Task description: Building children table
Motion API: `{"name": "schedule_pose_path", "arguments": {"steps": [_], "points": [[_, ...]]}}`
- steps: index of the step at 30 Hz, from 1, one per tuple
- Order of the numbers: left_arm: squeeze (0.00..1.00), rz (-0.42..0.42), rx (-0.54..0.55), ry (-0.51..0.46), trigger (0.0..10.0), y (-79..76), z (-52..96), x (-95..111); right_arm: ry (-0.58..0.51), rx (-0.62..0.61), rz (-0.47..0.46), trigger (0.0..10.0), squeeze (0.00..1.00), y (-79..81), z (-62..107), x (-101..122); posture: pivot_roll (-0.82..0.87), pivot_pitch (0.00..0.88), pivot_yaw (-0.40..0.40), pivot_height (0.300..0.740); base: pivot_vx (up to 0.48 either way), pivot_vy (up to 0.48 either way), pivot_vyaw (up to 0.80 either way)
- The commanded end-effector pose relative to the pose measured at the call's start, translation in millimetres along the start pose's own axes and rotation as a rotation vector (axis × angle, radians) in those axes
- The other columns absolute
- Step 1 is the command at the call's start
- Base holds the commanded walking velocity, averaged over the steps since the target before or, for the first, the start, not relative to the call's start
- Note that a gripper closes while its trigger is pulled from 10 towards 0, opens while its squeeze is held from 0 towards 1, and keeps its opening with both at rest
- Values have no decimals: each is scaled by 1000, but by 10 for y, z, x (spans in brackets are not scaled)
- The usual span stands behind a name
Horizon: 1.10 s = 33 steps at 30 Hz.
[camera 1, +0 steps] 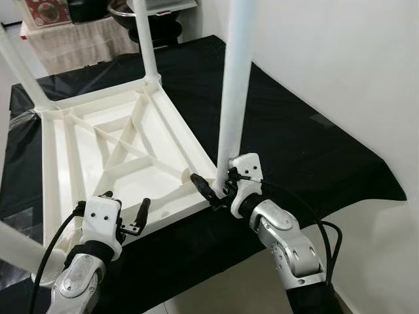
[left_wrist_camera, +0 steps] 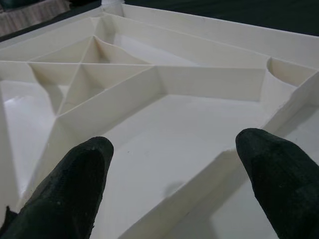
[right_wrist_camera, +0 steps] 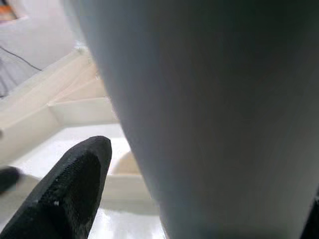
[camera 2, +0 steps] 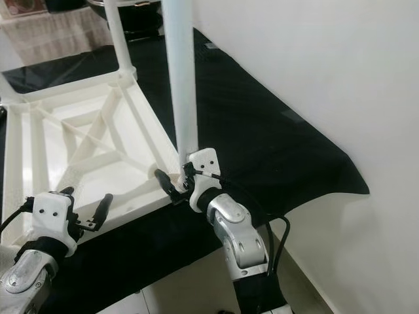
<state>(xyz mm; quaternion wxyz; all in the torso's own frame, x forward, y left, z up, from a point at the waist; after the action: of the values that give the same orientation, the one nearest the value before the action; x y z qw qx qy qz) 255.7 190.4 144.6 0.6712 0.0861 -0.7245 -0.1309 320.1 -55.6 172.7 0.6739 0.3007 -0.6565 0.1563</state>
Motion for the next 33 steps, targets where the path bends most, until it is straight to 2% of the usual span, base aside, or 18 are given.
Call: {"name": "schedule_pose_path", "arguments": {"steps": [1,5,17,18,19,23,26,31,33], "points": [[0,-7,1,25,10000,-12,23,-55,13,119,-28,10000,0,258,-40,-44,70,176,-2,740,0,0,0],[0,-10,1,24,10000,-19,24,-55,22,135,-26,10000,0,304,-46,-72,71,174,-4,740,0,0,0],[0,-12,-1,25,10000,-38,24,-56,38,116,7,10000,0,247,-44,-94,68,168,-4,740,0,0,0],[0,-12,-3,24,10000,-43,22,-55,45,97,24,10000,0,216,-43,-107,67,169,-3,740,0,0,0],[0,-10,-10,22,10000,-55,20,-51,-2,28,14,10000,0,53,-19,-51,68,170,-4,740,0,0,0],[0,-4,-23,21,10000,-75,21,-47,-20,6,18,10000,0,-37,13,-21,65,172,-3,740,0,0,0],[0,15,-71,12,10000,-151,33,-31,-33,29,11,10000,0,-75,60,2,65,175,-3,740,0,0,533],[0,67,-243,-27,10000,-418,88,67,1,76,57,10000,0,-80,117,-58,65,180,0,740,0,0,336],[0,74,-262,-32,10000,-444,98,81,6,74,63,10000,0,-83,116,-69,65,180,0,740,0,0,0]]}}
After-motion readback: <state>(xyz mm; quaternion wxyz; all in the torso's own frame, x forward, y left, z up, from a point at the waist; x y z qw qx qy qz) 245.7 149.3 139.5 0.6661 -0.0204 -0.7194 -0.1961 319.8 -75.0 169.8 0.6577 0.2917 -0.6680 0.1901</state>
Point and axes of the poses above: a point about 5 cm out from each wrist's last joint towards the gripper, its own z axis pointing back from the gripper into the wrist, its own x axis along the axis of the wrist's last joint, y = z × x, the point moved 2 cm from there along -z, pointing out of the wrist towards the gripper, and after that the axes turned 9 degrees about -z, right-handed, at the moved point
